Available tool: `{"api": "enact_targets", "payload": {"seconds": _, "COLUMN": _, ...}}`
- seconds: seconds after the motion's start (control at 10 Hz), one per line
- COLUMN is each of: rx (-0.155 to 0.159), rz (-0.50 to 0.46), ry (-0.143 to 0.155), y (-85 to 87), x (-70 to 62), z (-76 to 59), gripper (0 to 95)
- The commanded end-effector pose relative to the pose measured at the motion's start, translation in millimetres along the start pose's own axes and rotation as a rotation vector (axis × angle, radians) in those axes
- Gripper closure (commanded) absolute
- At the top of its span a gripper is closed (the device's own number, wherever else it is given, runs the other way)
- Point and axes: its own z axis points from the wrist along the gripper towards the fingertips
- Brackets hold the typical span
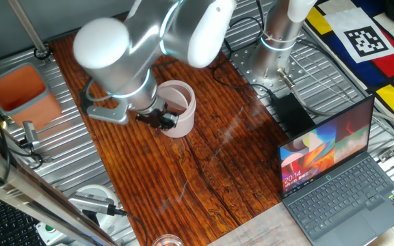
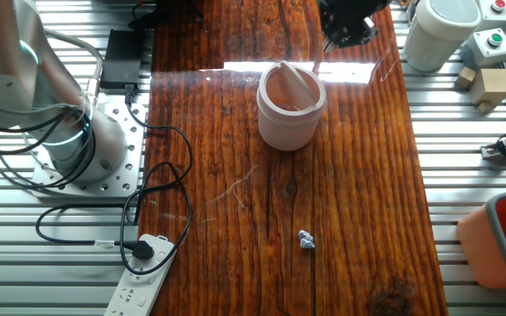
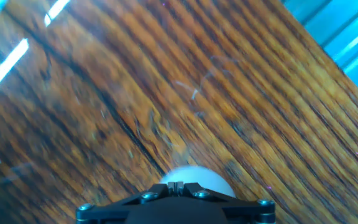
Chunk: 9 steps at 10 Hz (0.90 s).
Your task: Put the garbage in the trash can
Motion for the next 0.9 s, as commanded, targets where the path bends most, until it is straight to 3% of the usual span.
{"api": "enact_targets", "payload": {"seconds": 0.1, "rx": 0.013, "rz": 0.238, "ry": -0.055, "y": 3.3, "x": 0.5, "z": 0.5, "gripper": 95.0}}
{"api": "enact_targets", "payload": {"seconds": 0.3, "rx": 0.031, "rz": 0.335, "ry": -0.094, "y": 3.3, "x": 0.5, "z": 0.5, "gripper": 95.0}}
{"api": "enact_targets", "payload": {"seconds": 0.5, "rx": 0.039, "rz": 0.400, "ry": -0.107, "y": 3.3, "x": 0.5, "z": 0.5, "gripper": 95.0}}
{"api": "enact_targets", "payload": {"seconds": 0.7, "rx": 0.040, "rz": 0.377, "ry": -0.090, "y": 3.3, "x": 0.5, "z": 0.5, "gripper": 95.0}}
{"api": "enact_targets", "payload": {"seconds": 0.9, "rx": 0.060, "rz": 0.270, "ry": -0.087, "y": 3.3, "x": 0.5, "z": 0.5, "gripper": 95.0}}
